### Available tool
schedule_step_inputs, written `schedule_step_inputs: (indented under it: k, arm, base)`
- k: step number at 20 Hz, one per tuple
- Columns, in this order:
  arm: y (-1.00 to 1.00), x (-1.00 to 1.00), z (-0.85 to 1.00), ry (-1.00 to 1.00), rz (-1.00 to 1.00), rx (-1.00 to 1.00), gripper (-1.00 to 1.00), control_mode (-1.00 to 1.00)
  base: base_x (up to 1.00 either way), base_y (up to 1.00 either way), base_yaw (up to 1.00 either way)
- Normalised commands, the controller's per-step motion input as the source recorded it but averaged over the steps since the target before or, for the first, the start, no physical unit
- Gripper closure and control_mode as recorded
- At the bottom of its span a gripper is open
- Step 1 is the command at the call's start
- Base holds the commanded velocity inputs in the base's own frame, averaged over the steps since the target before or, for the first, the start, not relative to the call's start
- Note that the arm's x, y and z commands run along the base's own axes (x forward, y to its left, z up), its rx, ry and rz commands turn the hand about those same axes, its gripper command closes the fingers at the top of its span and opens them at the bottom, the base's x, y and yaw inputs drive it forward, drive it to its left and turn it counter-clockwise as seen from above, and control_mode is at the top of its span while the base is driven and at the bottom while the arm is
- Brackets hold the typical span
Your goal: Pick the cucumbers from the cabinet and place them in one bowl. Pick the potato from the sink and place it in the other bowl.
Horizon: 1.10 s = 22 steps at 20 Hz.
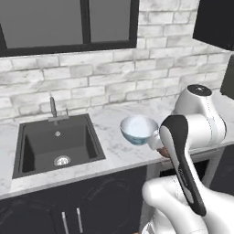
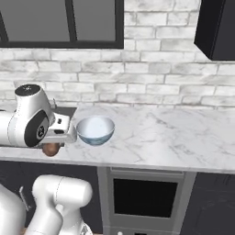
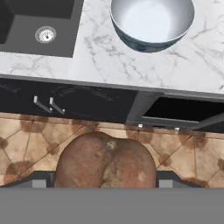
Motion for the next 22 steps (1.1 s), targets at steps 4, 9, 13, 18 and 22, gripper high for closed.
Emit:
schedule_step_inputs:
  k: [4, 9, 13, 18, 22]
  arm:
    - [0.0, 0.0, 0.0, 0.0, 0.0, 0.0, 1.0, 1.0]
    - [0.0, 0.0, 0.0, 0.0, 0.0, 0.0, 1.0, 1.0]
    - [0.0, 0.0, 0.0, 0.0, 0.0, 0.0, 1.0, 1.0]
    - [0.0, 0.0, 0.0, 0.0, 0.0, 0.0, 1.0, 1.0]
    - [0.0, 0.0, 0.0, 0.0, 0.0, 0.0, 1.0, 1.0]
  base:
    - [0.92, -0.01, 0.0]
    - [0.79, -0.26, 0.06]
    - [0.31, -0.47, 0.07]
    - [0.07, -0.18, 0.01]
    - [0.0, -0.04, 0.0]
